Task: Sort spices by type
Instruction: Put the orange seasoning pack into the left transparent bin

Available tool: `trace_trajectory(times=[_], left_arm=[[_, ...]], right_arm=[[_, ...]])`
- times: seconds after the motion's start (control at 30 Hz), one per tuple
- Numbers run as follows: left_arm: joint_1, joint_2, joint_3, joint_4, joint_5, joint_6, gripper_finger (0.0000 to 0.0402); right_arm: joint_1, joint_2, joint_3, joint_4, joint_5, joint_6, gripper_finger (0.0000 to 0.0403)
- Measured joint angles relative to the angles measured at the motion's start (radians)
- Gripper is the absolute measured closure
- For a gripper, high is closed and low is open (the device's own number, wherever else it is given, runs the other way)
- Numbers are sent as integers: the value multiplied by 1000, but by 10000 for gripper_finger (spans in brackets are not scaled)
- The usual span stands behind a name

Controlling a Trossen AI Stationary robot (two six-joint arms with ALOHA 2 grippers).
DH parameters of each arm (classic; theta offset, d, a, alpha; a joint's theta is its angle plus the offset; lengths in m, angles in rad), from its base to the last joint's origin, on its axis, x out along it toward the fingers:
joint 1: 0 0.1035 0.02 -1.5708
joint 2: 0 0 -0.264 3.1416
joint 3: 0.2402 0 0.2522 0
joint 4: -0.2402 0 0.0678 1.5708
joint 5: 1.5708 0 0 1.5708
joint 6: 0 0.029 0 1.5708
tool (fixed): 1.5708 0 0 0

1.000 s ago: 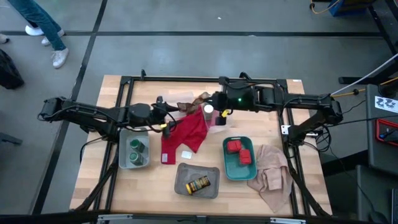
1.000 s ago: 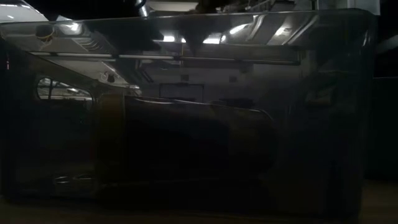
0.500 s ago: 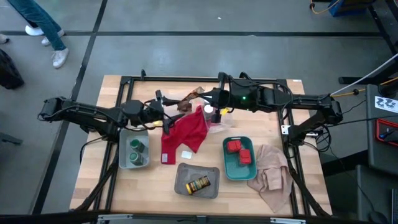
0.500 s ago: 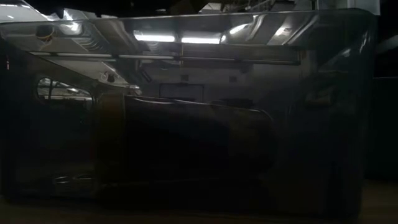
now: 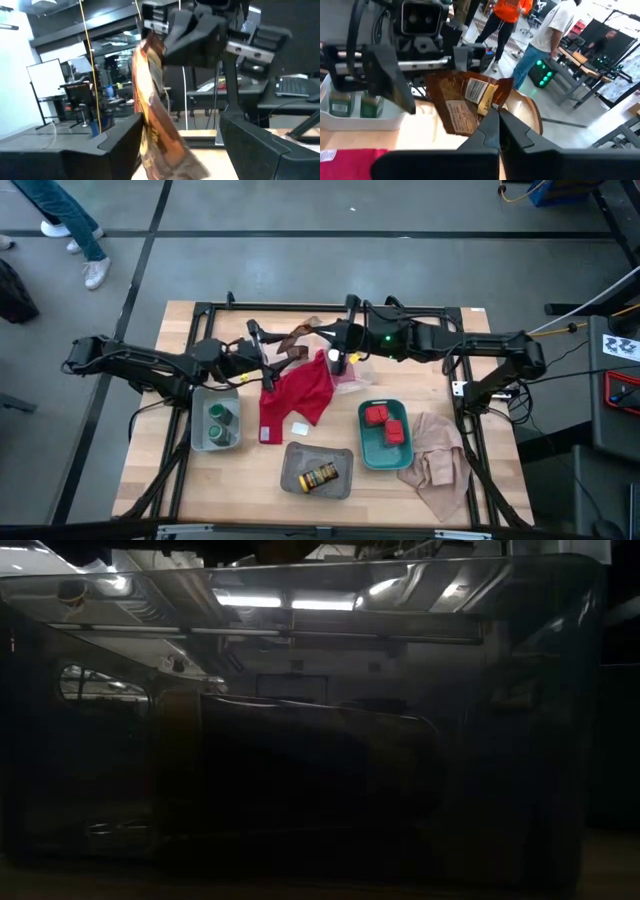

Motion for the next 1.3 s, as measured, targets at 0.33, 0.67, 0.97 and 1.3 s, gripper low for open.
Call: trace_trajectory(times=[0.33, 0.67, 0.97, 1.3], left_arm=[[42, 18, 0, 5, -4, -2, 189], [51, 19, 0, 9, -5, 16, 304], [51, 19, 0, 9, -7, 17, 393], [50, 18, 0, 7, -4, 13, 397]], right_arm=[[0, 36, 0, 52, -11, 1, 402], [0, 52, 0, 61, -45, 2, 402], [0, 51, 0, 60, -45, 3, 402], [0, 51, 0, 56, -46, 7, 372]])
